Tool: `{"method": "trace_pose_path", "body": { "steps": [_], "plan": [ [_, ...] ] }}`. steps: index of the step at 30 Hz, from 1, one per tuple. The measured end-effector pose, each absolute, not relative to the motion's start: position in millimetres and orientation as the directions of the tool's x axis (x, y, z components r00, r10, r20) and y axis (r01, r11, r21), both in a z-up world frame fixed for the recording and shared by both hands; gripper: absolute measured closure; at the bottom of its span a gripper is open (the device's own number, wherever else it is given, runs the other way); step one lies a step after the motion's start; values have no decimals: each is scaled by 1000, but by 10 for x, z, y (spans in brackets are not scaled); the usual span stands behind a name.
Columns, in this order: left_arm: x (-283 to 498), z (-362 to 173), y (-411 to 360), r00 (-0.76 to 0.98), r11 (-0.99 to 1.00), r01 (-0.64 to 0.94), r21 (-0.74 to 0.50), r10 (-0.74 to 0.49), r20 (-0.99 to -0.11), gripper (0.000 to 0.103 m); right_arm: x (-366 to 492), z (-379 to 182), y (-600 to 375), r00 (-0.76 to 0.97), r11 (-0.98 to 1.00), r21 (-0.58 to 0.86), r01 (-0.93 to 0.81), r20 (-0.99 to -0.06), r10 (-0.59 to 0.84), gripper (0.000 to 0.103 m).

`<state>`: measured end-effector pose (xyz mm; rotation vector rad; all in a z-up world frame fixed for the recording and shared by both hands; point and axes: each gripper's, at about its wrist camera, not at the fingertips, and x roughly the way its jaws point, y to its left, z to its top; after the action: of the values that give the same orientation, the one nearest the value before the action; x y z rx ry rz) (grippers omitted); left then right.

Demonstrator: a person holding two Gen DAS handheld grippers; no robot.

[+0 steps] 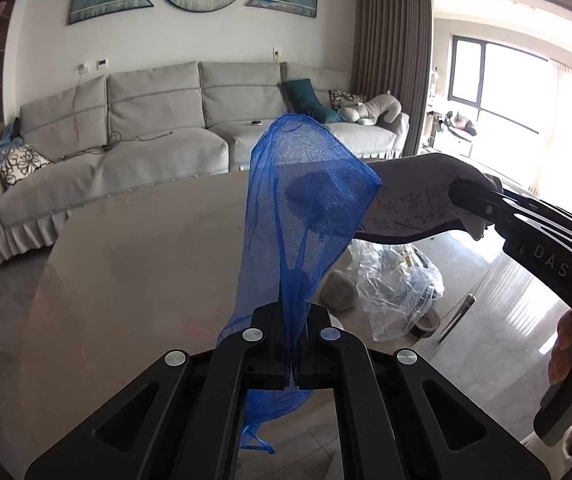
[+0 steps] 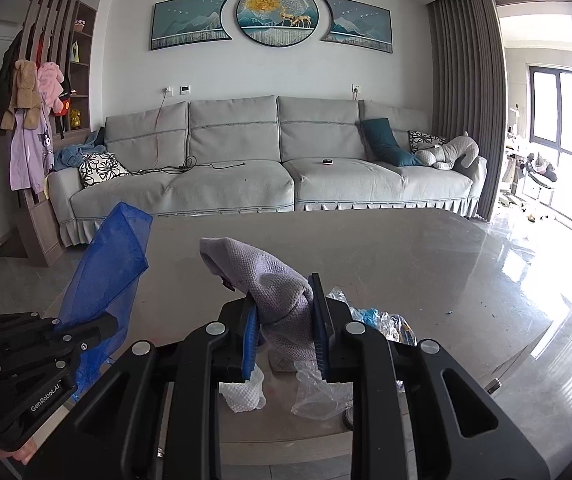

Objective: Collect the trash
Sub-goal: 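Carry the mesh bag and grey cloth with both tools over the white bin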

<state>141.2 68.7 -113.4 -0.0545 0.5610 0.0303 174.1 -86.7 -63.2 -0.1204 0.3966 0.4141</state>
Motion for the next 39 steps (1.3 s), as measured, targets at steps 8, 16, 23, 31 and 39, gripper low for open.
{"method": "trace_pose_path", "body": {
  "steps": [8, 16, 23, 31, 39],
  "plan": [
    [1117, -1157, 325, 824, 992, 99, -76, -125, -552, 102, 1143, -554, -1226, 882, 942, -51, -332, -370, 291, 79],
    [697, -1284, -64, 765, 956, 271, -109, -283, -579, 103, 513, -734, -1552, 889, 976, -52, -214, -425, 172, 79],
    [391, -1429, -319, 717, 922, 371, -112, -361, -596, 102, 78, -900, -1727, 883, 992, -26, -127, -459, 101, 79],
    [254, -1663, -698, 635, 866, 491, -100, -434, -639, 103, -137, -1170, -1826, 856, 997, -5, -75, -513, 62, 79],
    [294, -1856, -1001, 565, 829, 549, -106, -462, -683, 102, -217, -1408, -1972, 829, 999, -6, -53, -558, 41, 79]
  ]
}}
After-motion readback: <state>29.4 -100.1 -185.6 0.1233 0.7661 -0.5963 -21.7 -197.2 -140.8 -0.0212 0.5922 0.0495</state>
